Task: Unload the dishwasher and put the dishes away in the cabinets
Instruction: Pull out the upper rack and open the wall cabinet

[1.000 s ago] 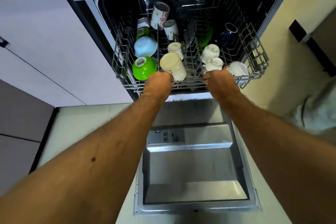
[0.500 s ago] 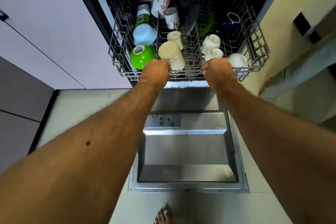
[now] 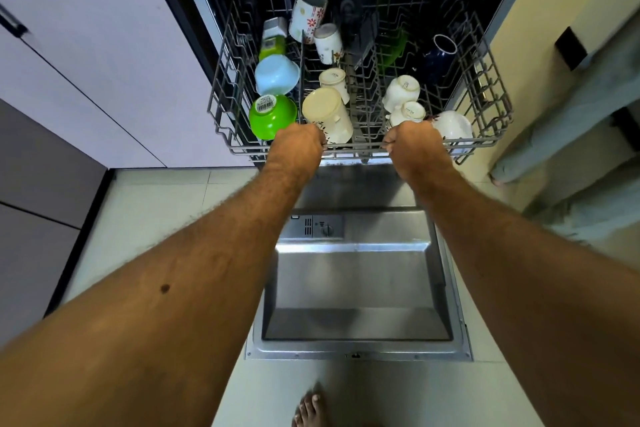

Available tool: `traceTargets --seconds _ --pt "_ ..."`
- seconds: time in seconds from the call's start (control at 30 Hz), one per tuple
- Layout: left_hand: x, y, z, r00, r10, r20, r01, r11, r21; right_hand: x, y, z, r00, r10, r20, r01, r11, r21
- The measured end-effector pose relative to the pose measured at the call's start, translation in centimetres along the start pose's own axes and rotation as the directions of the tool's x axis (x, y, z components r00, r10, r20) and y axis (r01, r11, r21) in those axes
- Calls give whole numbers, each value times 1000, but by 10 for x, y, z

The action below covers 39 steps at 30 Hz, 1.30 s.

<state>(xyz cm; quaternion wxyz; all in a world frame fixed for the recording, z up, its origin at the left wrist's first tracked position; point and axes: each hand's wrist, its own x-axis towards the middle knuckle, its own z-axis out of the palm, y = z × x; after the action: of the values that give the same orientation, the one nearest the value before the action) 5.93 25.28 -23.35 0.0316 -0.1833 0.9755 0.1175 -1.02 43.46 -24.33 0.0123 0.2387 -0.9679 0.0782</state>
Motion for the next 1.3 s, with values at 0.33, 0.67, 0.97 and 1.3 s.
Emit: traceTargets --seconds 0.33,0.67,0.97,1.3 --pt "-28 -2 0 999 4 32 -4 1000 9 -29 -5 2 1000 25 -16 -24 997 70" --pt "-68 4 2 999 19 51 -19 1000 8 -62 -4 2 1000 7 -4 -7 1000 3" --pt "-84 2 0 997 14 74 -16 1000 17 -81 -11 -2 999 -24 22 26 996 -81" --pt "-99 5 3 1000 21 22 -21 1000 6 -90 -4 2 999 -10 49 11 1000 -24"
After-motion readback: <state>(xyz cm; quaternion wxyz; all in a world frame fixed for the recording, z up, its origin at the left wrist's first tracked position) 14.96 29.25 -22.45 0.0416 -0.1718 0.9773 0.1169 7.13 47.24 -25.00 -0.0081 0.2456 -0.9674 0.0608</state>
